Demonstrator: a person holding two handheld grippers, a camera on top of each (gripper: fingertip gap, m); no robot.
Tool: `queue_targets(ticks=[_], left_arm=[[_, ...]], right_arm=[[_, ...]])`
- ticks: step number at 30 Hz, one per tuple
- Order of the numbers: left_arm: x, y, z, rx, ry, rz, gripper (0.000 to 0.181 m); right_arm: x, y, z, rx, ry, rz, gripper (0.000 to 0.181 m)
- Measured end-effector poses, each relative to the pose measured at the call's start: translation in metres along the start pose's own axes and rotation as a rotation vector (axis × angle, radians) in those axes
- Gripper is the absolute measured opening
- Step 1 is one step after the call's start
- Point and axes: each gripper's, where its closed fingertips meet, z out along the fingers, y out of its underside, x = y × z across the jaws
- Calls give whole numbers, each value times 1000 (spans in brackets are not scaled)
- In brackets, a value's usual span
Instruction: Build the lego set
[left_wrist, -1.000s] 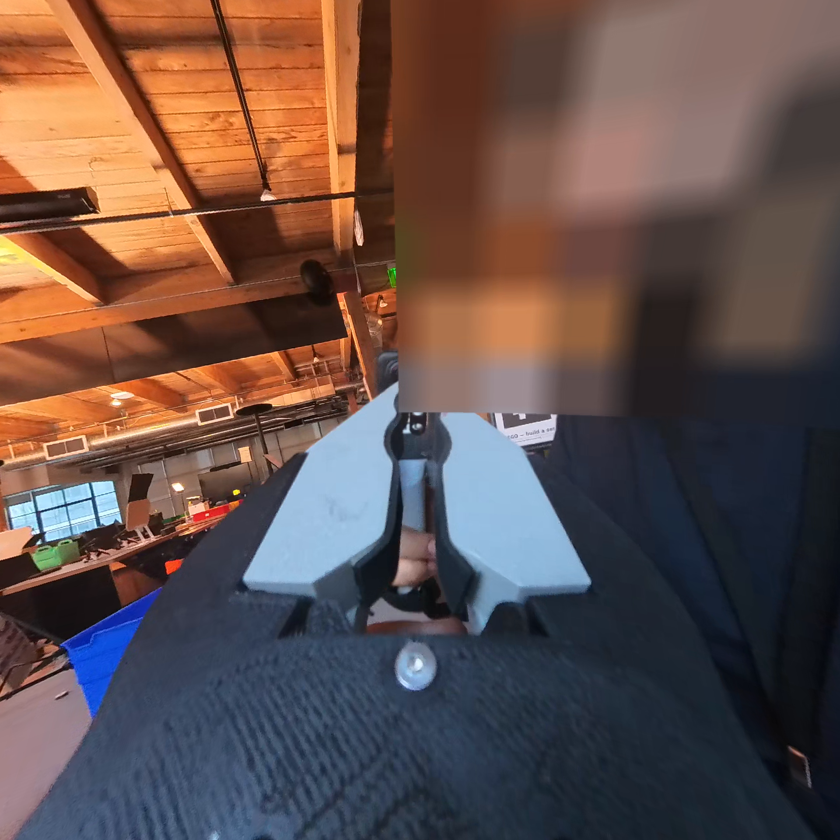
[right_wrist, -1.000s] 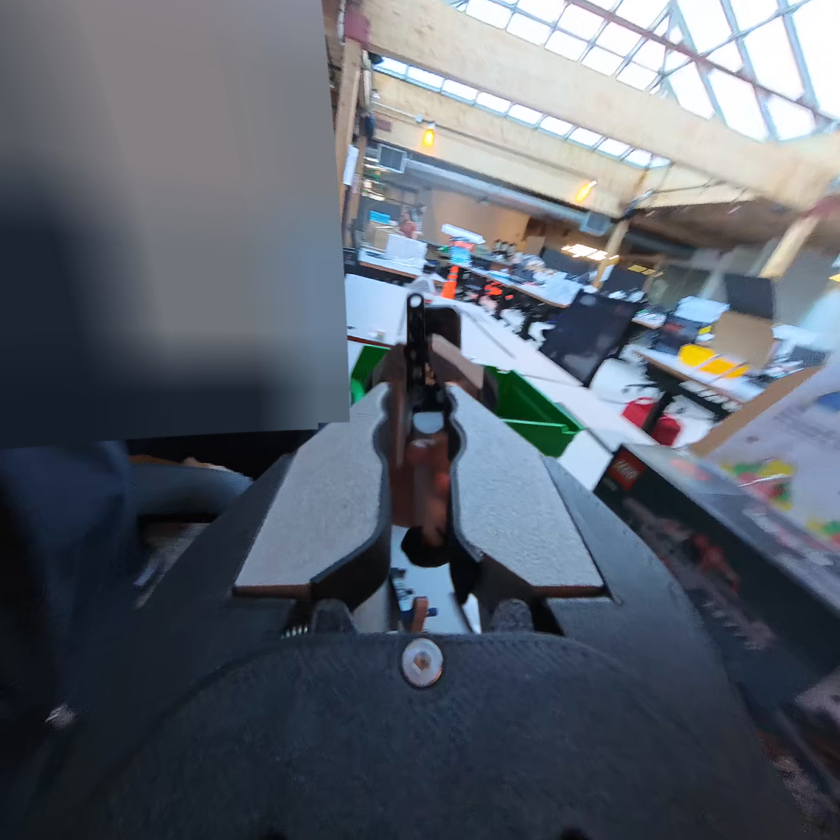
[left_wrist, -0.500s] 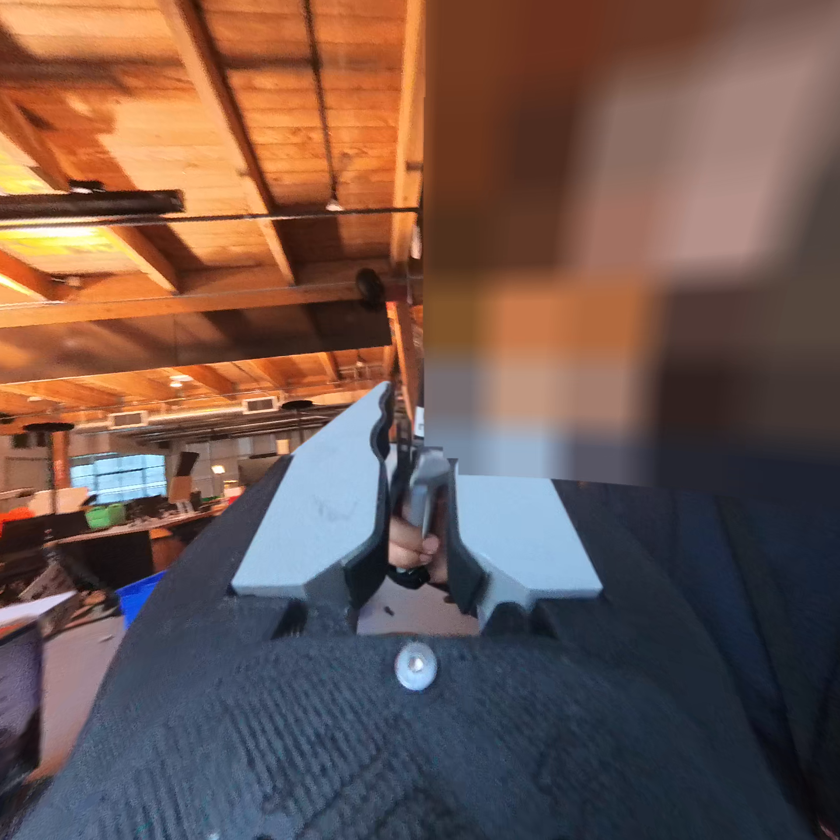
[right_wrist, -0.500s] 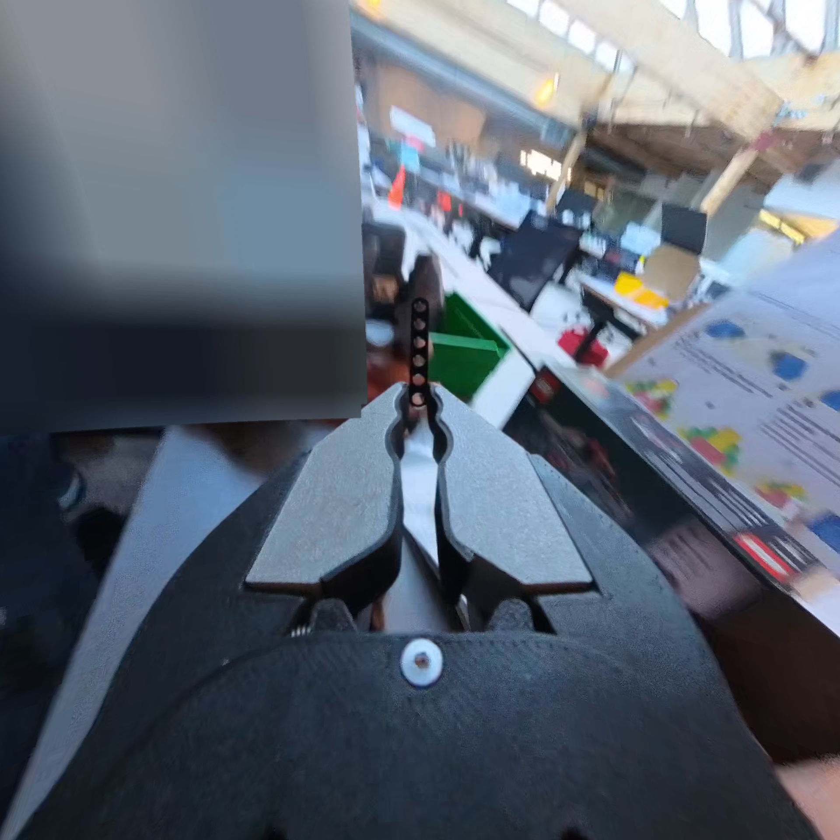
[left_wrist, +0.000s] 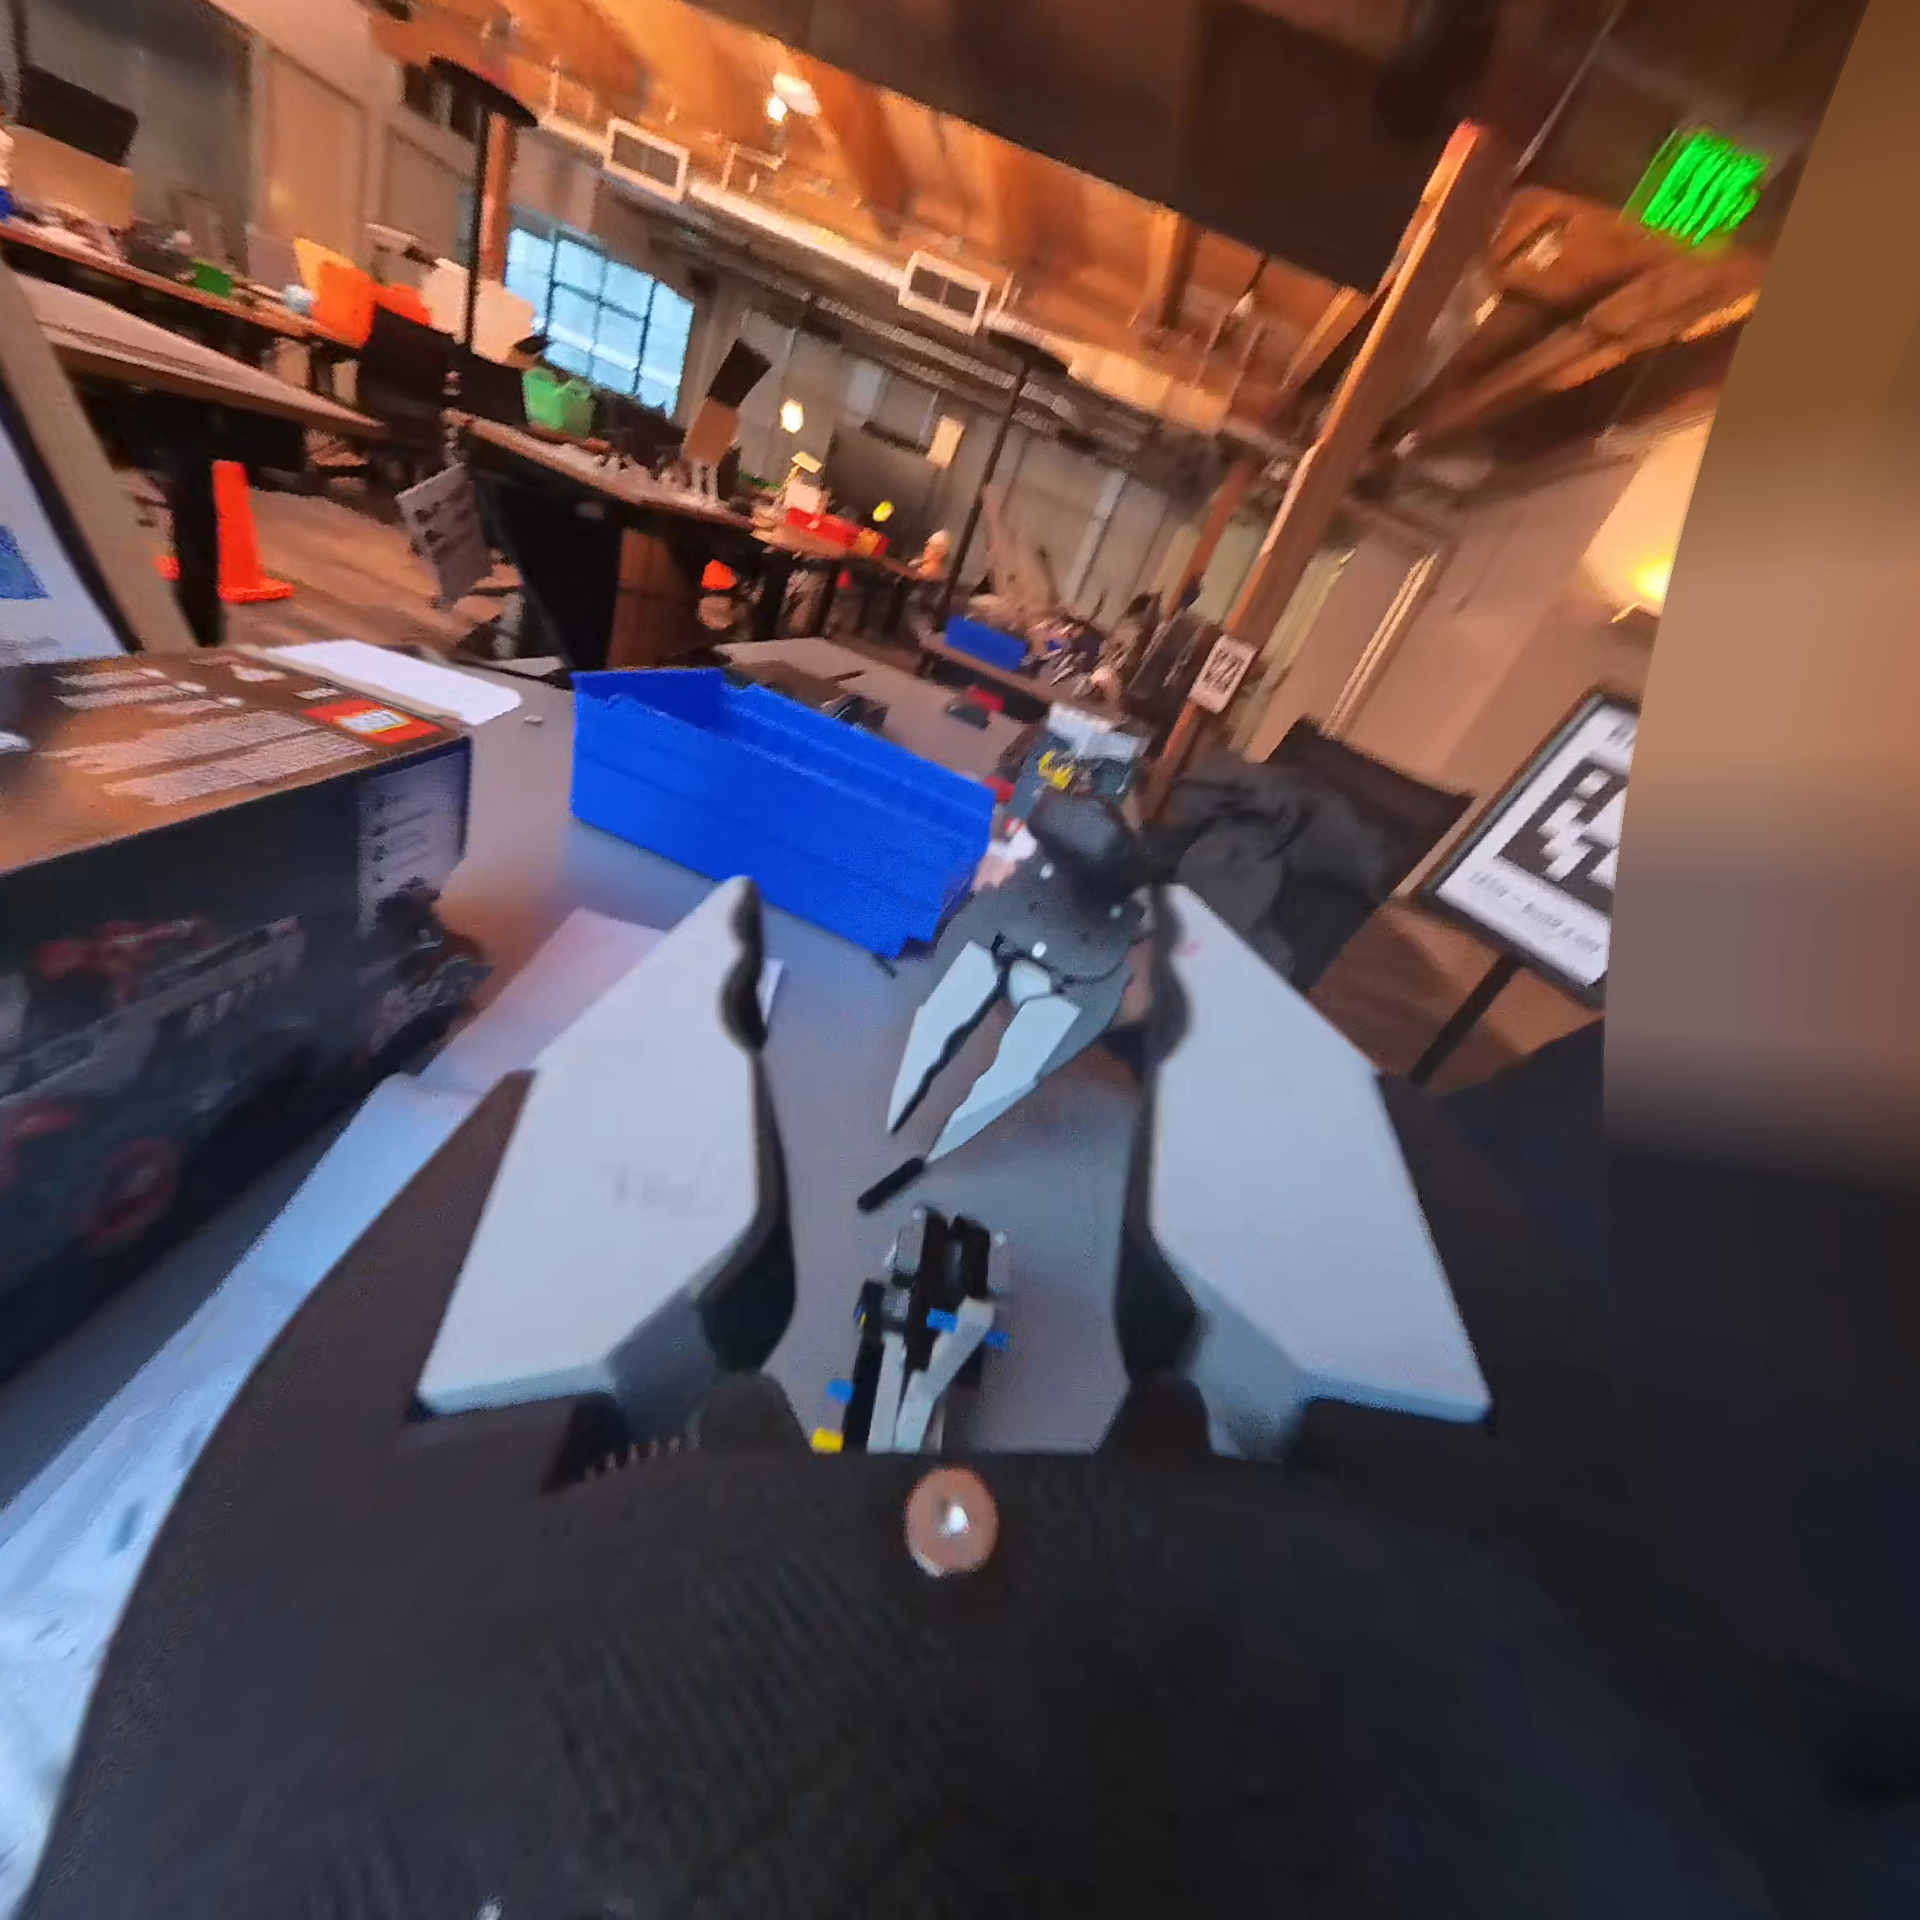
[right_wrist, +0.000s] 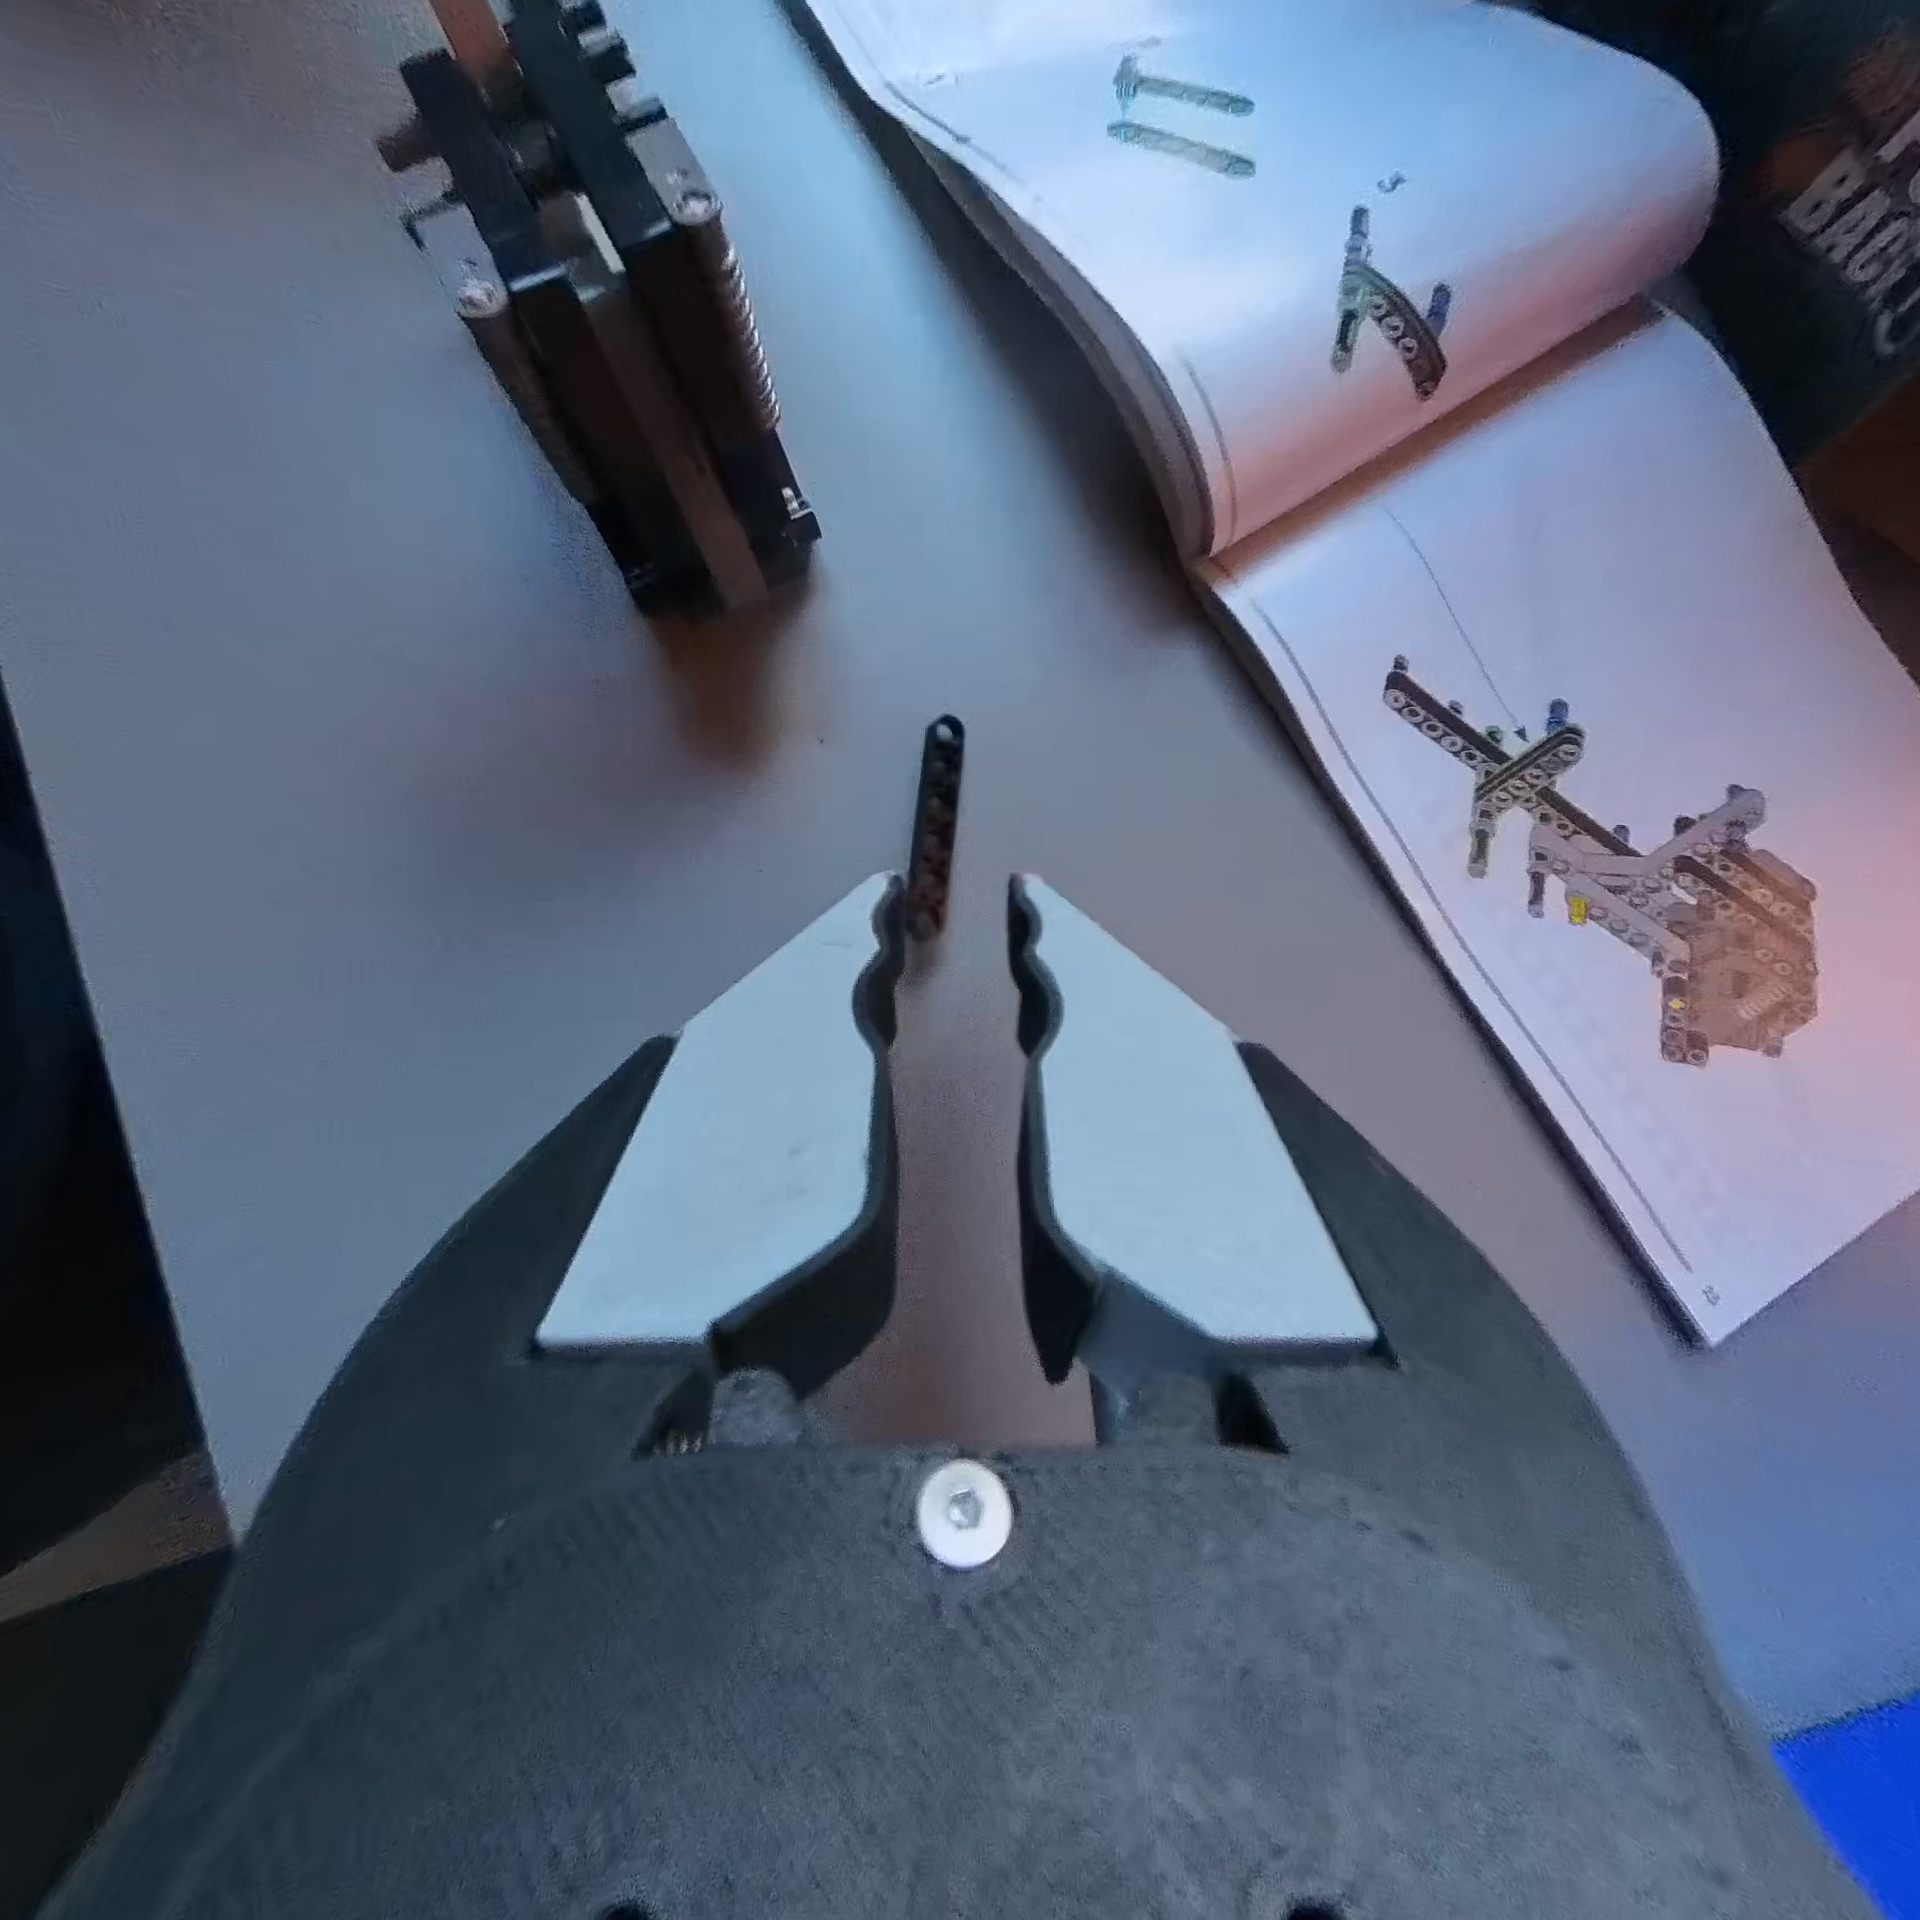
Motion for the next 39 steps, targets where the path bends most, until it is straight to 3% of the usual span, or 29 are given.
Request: queue_targets(ticks=[1, 4, 6, 7, 10, 12, 16, 18, 21, 26, 30, 33, 36, 39], left_arm=[[6, -2, -6, -38, -36, 43, 78], [17, -20, -38, -106, -187, 223, 78], [9, -31, -71, -151, -336, 324, 59], [-1, -31, -91, -207, -429, 353, 48], [-47, -31, -169, -379, -767, 383, 47], [-69, -23, -219, -496, -917, 344, 47], [-94, 11, -278, -666, -949, 172, 30], [-108, 28, -299, -708, -977, 104, 31], [-121, 40, -316, -710, -1003, 63, 38], [-133, 30, -315, -648, -971, 82, 40], [-142, 43, -302, -774, -852, 16, 37], [-147, 49, -308, -862, -842, -12, 38], [-144, 48, -322, -799, -894, -82, 38], [-114, 35, -327, -639, -903, -126, 37]], right_arm=[[-1, -1, -2, 8, -5, -4, 18], [2, -5, -9, 28, 4, -7, 18], [7, -11, -13, 75, 17, 10, 18], [10, -14, -14, 104, 24, 21, 18], [23, -25, -16, 193, 58, 45, 16], [32, -31, -17, 244, 98, 49, 14], [49, -38, -17, 309, 161, 78, 12], [54, -44, -16, 344, 163, 105, 12], [62, -55, -17, 396, 182, 136, 13], [81, -76, -18, 468, 218, 125, 14], [88, -89, -13, 476, 208, 84, 14], [93, -99, -12, 504, 224, 53, 13], [92, -104, -7, 515, 198, 53, 14], [83, -115, -13, 560, 165, 56, 15]])
